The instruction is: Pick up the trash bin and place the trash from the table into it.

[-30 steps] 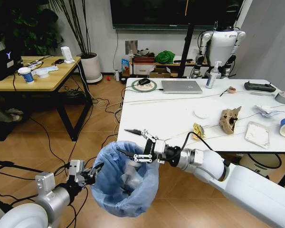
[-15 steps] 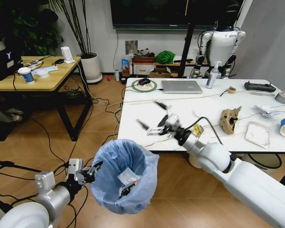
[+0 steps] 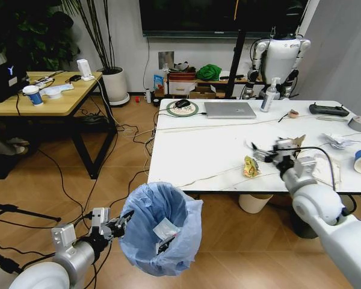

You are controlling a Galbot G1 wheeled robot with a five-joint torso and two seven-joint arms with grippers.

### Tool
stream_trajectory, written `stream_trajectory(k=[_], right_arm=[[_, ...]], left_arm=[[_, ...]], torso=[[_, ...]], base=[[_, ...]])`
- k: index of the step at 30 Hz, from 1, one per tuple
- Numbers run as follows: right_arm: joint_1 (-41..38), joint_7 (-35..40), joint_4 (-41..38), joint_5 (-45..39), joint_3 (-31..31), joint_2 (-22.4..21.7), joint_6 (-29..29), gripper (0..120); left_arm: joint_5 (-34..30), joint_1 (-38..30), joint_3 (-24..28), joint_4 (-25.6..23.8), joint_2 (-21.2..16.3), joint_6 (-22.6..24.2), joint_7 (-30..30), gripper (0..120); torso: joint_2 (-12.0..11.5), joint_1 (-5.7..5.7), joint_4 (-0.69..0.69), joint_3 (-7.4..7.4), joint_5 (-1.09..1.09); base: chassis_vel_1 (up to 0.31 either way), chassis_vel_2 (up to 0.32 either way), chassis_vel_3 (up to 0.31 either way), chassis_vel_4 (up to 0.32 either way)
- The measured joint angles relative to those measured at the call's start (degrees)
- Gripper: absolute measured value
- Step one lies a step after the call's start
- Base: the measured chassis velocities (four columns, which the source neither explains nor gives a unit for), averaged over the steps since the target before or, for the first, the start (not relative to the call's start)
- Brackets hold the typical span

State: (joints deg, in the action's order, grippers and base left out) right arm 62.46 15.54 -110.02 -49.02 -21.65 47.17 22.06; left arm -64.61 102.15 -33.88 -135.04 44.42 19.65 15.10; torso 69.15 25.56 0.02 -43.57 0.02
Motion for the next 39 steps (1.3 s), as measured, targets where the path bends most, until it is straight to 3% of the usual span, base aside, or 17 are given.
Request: stream_trajectory(k=[12,17,23,25,29,39], right_arm=[[0.8,-2.9,2.36,-2.23,2.18,2.7,1.32,100],[-0.02,-4.27,3.95,-2.03,2.26,3.06,0.91,91],[-0.27,-6.23,5.69,-0.5,2.4,2.85,-0.35,66],[-0.3,-6.4,5.87,-0.29,2.42,2.84,-0.41,63],[-0.4,-7.29,7.38,1.66,2.96,2.63,-0.78,44],[-0.6,-8.05,7.82,2.36,3.37,2.03,-1.1,12]], left_arm=[[0.14,0.42,-0.77,-0.83,-0.22,-0.08,-0.02,0],[0.26,0.5,-0.79,-0.96,0.06,-0.09,-0.02,0],[0.52,0.48,-0.77,-0.96,0.68,-0.09,0.06,0],[0.53,0.49,-0.77,-0.96,0.73,-0.1,0.07,0],[0.55,0.67,-1.08,-1.02,0.91,-0.09,0.13,0],[0.49,0.6,-1.31,-1.18,0.99,-0.09,0.2,0]], torso=[[0.0,0.0,-0.02,0.0,-0.01],[0.0,0.0,-0.01,0.0,-0.01],[0.0,0.0,-0.02,0.0,-0.02],[0.0,0.0,-0.02,0.0,-0.02],[0.0,0.0,-0.02,0.0,-0.01],[0.0,0.0,-0.02,0.0,-0.02]], base=[[0.0,0.0,0.0,0.0],[0.0,0.0,0.0,0.0],[0.0,0.0,0.0,0.0],[0.0,0.0,0.0,0.0],[0.0,0.0,0.0,0.0],[0.0,0.0,0.0,0.0]])
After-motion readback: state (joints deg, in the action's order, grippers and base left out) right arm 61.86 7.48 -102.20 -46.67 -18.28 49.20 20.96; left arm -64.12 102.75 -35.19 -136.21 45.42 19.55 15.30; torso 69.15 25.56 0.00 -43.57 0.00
